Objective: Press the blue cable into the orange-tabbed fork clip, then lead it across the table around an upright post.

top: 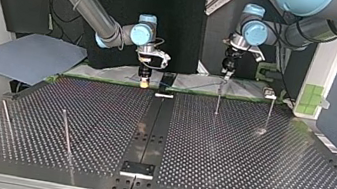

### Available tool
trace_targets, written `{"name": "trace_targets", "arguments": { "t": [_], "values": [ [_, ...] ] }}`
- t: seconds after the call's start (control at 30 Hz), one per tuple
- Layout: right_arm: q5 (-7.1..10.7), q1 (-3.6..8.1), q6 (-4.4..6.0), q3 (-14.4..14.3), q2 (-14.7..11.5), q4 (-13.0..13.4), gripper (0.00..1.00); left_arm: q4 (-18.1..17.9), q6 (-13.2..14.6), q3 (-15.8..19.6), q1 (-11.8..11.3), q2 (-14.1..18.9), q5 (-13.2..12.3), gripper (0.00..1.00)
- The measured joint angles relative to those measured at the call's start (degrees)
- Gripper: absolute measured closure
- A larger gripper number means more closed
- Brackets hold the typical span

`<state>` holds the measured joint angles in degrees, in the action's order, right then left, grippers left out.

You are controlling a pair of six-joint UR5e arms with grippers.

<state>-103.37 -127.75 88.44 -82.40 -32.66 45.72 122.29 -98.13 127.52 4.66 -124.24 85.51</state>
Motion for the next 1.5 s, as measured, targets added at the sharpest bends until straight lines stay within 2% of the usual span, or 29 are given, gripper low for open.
{"name": "trace_targets", "arguments": {
  "t": [0.27,0.57,0.8,0.9,1.23,1.4,1.5],
  "values": [
    [0.0,-0.04,0.03,0.0,0.0,0.0,1.0,0.0,-0.3,-0.9,1.6,0.0,0.8,0.0],
    [0.0,-0.19,0.18,0.0,0.0,0.1,1.0,0.2,-2.7,-3.2,4.8,0.0,2.1,0.0],
    [0.15,-0.17,0.19,0.0,0.0,-0.1,1.0,2.2,-6.2,-6.8,8.5,-0.1,5.5,0.0],
    [0.17,-0.07,0.21,0.0,0.0,-0.2,1.0,3.5,-6.8,-8.3,9.7,-0.1,7.1,0.0],
    [0.14,-0.15,0.39,0.0,0.0,-0.2,1.0,6.1,-6.2,-9.3,9.6,-0.8,9.8,0.0],
    [0.17,-0.09,0.34,0.0,0.0,-0.2,1.0,7.3,-4.0,-10.4,9.4,-2.9,11.2,0.0],
    [0.17,-0.09,0.23,0.0,0.0,-0.2,1.0,6.8,-3.4,-11.0,9.4,-4.4,11.6,0.0]
  ]
}}
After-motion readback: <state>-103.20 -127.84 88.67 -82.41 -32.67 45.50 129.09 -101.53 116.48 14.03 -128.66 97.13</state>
